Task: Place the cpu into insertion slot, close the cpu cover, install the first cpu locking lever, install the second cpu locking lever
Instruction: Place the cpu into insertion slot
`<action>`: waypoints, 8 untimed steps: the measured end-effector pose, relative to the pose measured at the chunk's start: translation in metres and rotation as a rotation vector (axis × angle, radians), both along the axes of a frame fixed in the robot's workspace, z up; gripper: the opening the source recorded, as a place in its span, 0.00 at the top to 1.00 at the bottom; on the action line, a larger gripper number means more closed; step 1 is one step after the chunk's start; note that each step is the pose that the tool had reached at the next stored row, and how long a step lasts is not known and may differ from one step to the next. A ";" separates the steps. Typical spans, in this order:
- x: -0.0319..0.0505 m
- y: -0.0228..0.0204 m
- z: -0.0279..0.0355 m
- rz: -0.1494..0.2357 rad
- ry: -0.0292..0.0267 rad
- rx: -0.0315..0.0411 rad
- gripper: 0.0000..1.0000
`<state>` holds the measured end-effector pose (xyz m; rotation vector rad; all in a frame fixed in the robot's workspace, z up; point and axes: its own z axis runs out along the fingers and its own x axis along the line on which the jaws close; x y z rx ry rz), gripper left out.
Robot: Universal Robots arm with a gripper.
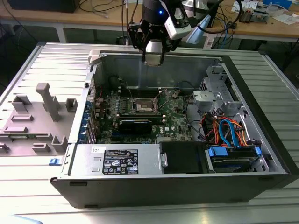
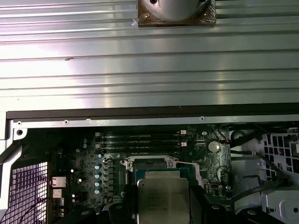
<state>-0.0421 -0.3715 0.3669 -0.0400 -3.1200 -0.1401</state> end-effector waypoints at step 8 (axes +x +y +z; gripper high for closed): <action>-0.0003 -0.0038 -0.0018 0.000 0.0000 0.0000 0.45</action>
